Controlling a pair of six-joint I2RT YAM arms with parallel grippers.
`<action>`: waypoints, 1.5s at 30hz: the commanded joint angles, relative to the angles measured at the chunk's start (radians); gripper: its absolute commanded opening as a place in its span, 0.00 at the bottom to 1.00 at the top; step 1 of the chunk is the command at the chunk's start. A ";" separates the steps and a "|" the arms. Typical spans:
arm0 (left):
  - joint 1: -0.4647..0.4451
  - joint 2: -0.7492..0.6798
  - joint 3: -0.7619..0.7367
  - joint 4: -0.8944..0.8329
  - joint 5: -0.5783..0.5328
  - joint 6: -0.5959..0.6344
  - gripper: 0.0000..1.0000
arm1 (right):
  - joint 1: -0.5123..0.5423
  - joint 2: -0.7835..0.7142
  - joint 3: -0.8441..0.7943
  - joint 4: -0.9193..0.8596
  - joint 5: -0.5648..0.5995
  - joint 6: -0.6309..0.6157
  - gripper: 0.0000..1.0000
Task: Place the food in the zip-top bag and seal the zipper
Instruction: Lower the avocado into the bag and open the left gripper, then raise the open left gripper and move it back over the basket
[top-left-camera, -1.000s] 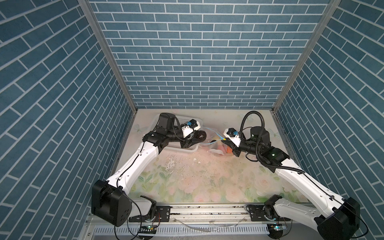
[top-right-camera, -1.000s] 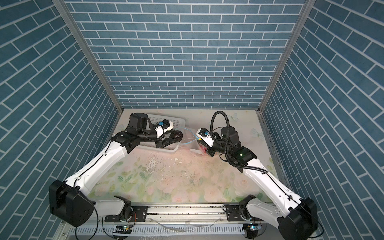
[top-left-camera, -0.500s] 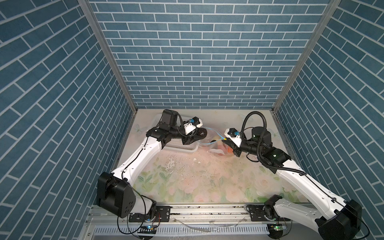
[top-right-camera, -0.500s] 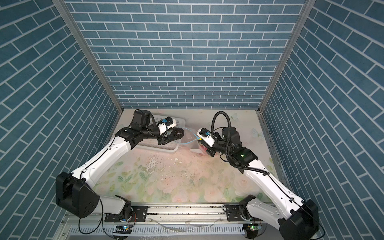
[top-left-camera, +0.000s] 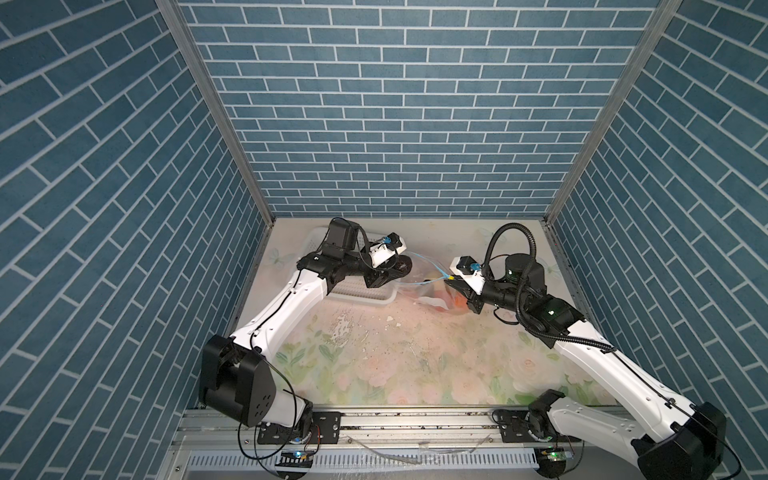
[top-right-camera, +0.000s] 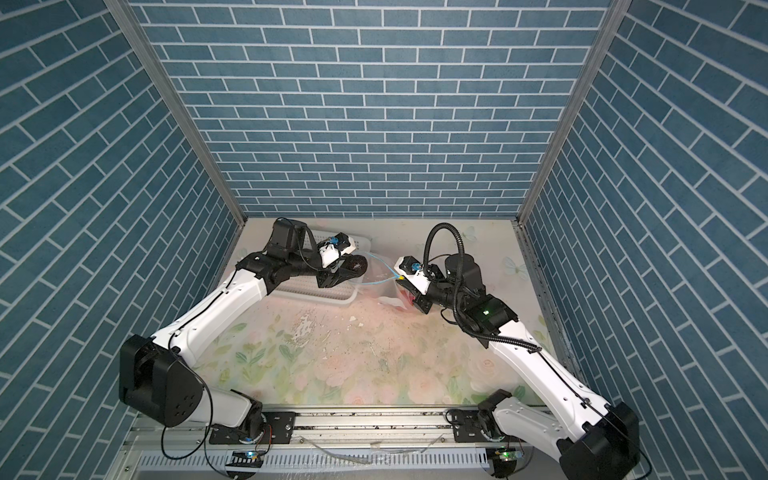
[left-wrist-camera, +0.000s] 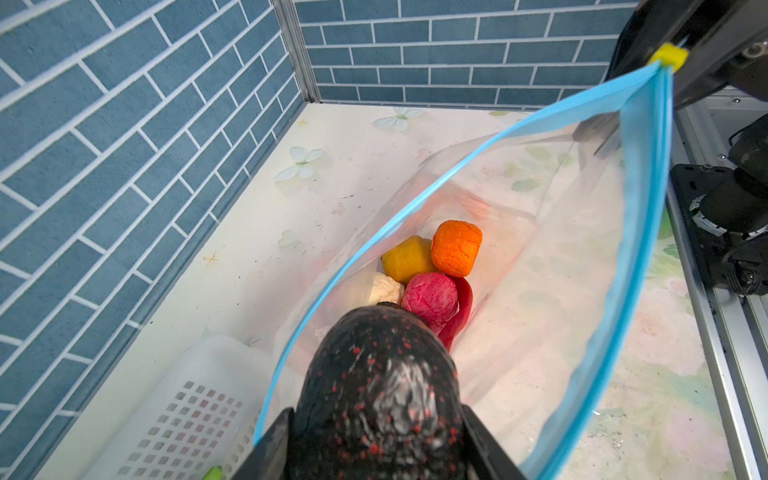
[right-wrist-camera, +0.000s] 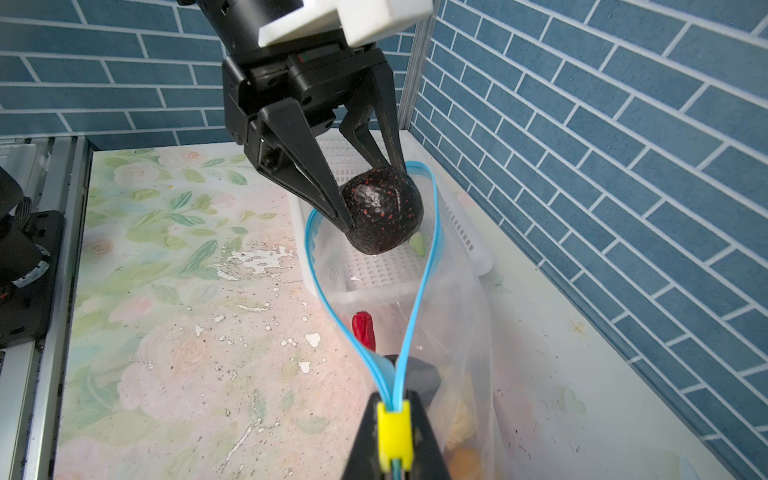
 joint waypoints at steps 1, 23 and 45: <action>-0.005 0.008 0.022 -0.019 -0.025 0.013 0.39 | 0.004 -0.024 0.036 0.014 -0.012 -0.026 0.00; -0.005 0.001 0.005 0.020 -0.049 -0.022 0.69 | 0.004 -0.025 0.037 0.013 0.008 -0.028 0.00; 0.019 -0.147 -0.144 0.323 -0.276 -0.356 0.99 | 0.005 -0.059 0.000 0.023 0.023 -0.028 0.00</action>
